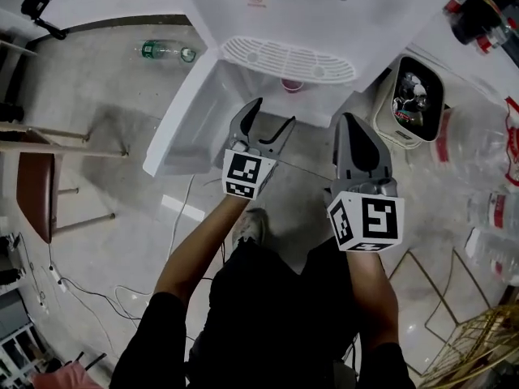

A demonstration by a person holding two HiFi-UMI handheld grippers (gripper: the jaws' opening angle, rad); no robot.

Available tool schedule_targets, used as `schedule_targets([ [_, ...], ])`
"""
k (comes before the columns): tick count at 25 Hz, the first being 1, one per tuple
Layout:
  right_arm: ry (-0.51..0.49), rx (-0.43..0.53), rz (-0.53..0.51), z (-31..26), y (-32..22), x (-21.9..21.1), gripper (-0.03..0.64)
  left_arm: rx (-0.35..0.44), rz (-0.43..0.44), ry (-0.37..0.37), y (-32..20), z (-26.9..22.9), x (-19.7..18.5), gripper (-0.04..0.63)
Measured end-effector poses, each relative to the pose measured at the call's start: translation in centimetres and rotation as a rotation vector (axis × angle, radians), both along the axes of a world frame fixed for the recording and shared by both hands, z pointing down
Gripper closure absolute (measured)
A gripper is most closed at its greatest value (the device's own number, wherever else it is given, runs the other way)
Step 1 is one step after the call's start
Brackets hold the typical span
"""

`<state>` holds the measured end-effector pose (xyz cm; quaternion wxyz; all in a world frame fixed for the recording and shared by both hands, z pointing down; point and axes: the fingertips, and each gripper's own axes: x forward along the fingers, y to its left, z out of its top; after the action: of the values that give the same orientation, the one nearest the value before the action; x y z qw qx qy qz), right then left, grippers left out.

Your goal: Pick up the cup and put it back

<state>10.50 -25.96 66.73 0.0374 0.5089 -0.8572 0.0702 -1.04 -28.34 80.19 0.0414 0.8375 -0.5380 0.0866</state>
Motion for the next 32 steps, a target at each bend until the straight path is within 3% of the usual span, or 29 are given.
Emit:
schedule_targets([
  [5,0.015,0.012,0.002,0.4,-0.5,-0.2,0.623,-0.109,-0.034,-0.006,-3.6,5.4,-0.2,0.288],
  [13,0.011,-0.036,0.006,3.0,-1.8,-0.6,0.623,-0.129,0.015,-0.092,-7.2,9.9,1.5,0.281],
  [32,0.065,-0.046,0.024,5.0,-2.9,-0.4,0.623,-0.276,-0.006,-0.075,-14.3,16.4,1.2,0.235],
])
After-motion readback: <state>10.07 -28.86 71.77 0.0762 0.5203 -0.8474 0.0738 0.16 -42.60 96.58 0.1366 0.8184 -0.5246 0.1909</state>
